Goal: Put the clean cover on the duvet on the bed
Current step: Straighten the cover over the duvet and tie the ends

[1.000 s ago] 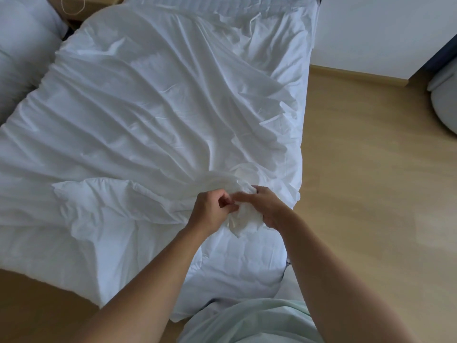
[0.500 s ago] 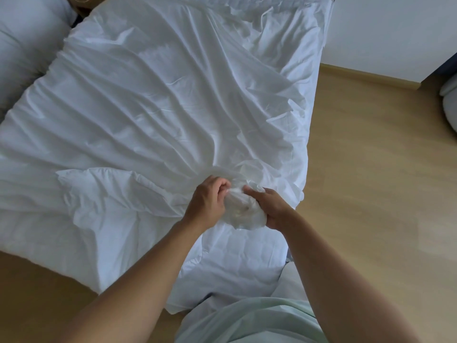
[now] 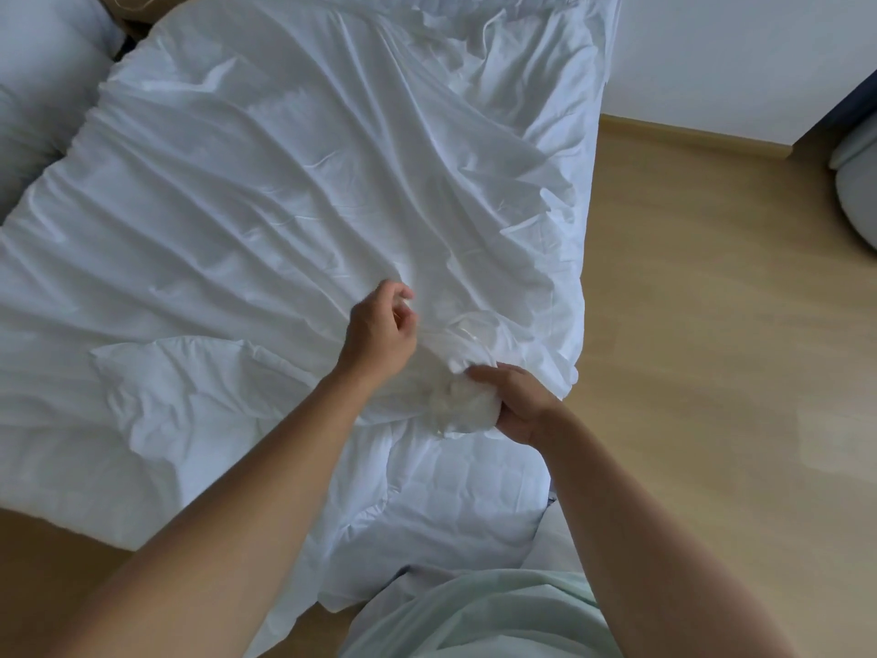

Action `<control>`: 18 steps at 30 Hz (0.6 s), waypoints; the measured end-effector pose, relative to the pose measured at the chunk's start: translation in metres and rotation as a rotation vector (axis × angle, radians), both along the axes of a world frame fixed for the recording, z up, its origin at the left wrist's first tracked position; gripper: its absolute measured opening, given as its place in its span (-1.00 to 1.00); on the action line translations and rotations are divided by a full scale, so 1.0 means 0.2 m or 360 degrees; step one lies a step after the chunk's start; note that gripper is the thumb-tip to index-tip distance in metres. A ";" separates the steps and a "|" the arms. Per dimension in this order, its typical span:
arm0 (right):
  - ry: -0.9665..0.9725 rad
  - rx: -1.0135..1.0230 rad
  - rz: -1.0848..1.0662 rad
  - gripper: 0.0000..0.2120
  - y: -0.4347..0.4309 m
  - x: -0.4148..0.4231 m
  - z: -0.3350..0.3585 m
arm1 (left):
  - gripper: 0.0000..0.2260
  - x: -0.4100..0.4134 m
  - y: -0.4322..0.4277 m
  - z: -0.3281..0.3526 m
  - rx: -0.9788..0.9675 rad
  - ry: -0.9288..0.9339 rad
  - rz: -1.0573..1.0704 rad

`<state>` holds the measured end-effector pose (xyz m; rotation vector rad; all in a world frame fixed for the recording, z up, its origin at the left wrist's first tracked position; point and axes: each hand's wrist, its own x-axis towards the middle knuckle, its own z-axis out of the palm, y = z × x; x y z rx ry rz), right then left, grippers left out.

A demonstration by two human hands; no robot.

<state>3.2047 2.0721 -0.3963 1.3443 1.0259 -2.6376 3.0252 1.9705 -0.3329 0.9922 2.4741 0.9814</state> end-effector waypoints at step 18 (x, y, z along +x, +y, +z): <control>0.0016 0.0149 0.0456 -0.50 0.06 -0.01 0.02 | -0.92 0.02 -0.04 -0.20 0.0036 -0.1299 0.0167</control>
